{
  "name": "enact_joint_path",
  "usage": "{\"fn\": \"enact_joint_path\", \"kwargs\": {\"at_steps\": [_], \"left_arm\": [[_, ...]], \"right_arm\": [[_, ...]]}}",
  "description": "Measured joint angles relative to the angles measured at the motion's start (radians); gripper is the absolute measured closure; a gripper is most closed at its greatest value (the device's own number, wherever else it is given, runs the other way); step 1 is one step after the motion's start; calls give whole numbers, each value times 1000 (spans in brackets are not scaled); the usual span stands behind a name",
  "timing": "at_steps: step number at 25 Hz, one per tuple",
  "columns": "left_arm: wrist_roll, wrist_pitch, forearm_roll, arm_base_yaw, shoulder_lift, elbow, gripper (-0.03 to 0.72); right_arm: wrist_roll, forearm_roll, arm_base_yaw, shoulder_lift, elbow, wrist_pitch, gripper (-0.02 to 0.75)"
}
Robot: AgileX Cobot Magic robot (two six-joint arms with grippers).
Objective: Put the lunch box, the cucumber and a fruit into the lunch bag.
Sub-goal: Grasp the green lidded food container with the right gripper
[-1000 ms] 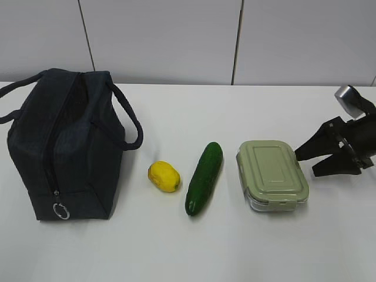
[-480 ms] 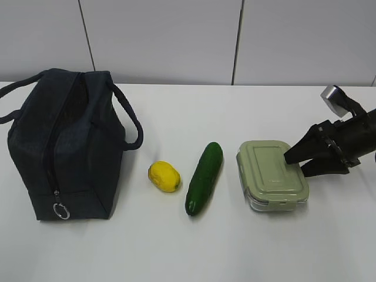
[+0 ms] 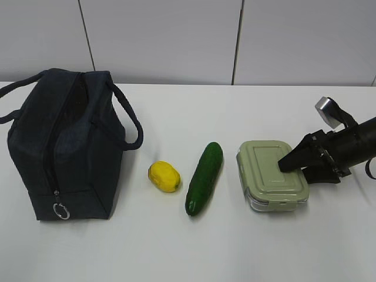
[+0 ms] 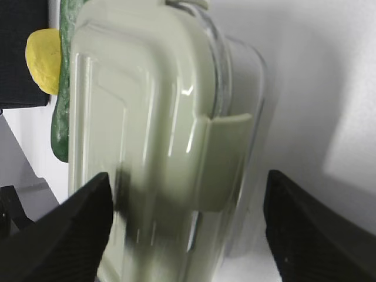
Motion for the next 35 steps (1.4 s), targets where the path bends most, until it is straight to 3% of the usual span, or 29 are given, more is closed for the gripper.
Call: {"fn": "enact_joint_path", "kwargs": {"at_steps": [13, 35], "left_arm": [[0, 0, 0, 0, 0, 0, 241], [-2, 0, 0, 0, 0, 0, 241]], "right_arm": [[-98, 37, 0, 4, -2, 0, 163], [-84, 33, 0, 25, -2, 12, 190]]}}
